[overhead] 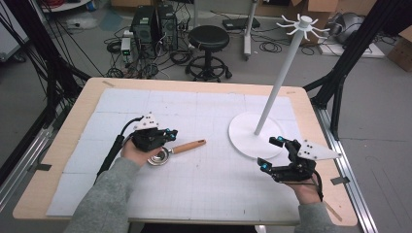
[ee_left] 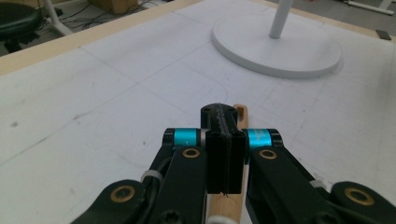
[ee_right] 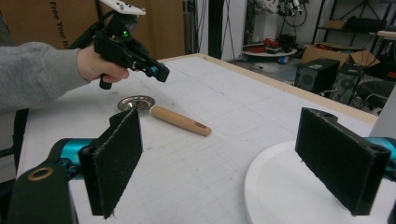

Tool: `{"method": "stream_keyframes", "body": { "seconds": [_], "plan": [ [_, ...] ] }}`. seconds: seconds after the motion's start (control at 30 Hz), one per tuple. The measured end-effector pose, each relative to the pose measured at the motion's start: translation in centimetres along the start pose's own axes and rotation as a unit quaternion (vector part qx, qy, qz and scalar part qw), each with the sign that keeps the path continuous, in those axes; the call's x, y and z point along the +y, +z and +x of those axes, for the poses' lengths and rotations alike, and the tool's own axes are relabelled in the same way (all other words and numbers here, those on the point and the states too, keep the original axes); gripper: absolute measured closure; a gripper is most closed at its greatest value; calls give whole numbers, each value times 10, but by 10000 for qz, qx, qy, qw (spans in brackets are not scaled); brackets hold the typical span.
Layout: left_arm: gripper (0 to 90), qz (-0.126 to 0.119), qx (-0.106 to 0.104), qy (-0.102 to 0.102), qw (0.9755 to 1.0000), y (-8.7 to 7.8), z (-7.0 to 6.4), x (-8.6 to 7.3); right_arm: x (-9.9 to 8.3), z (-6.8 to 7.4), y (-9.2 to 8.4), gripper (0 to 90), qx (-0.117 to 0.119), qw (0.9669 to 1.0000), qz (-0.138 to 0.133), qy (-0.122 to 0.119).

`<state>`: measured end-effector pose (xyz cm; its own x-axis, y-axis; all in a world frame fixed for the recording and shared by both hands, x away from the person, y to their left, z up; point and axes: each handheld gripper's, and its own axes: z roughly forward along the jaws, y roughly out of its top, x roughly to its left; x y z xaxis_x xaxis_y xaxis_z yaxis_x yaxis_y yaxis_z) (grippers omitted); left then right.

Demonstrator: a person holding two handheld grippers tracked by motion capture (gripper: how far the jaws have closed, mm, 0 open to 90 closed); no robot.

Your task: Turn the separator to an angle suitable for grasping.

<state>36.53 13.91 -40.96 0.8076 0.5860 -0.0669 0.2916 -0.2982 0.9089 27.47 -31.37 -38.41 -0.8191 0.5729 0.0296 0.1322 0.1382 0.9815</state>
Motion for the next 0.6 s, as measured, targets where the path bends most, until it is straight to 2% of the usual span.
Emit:
{"method": "stream_keyframes", "body": {
  "seconds": [0.1,0.2,0.3,0.4,0.6],
  "plan": [
    [897,34,-49,67,10000,8,-2,4,0,0,0,141,10,10000,4,-8],
    [897,287,-26,3,9996,19,-1,6,0,0,-1,141,29,10000,-15,9],
    [897,313,-101,-77,9994,25,-2,9,0,0,-1,142,24,10000,-10,17],
    [897,449,-64,-28,9990,38,-4,11,0,-1,-2,142,35,10000,-32,23],
    [898,609,-37,-77,9981,50,-6,9,-1,-2,-2,142,45,10000,-12,54]
  ]
}}
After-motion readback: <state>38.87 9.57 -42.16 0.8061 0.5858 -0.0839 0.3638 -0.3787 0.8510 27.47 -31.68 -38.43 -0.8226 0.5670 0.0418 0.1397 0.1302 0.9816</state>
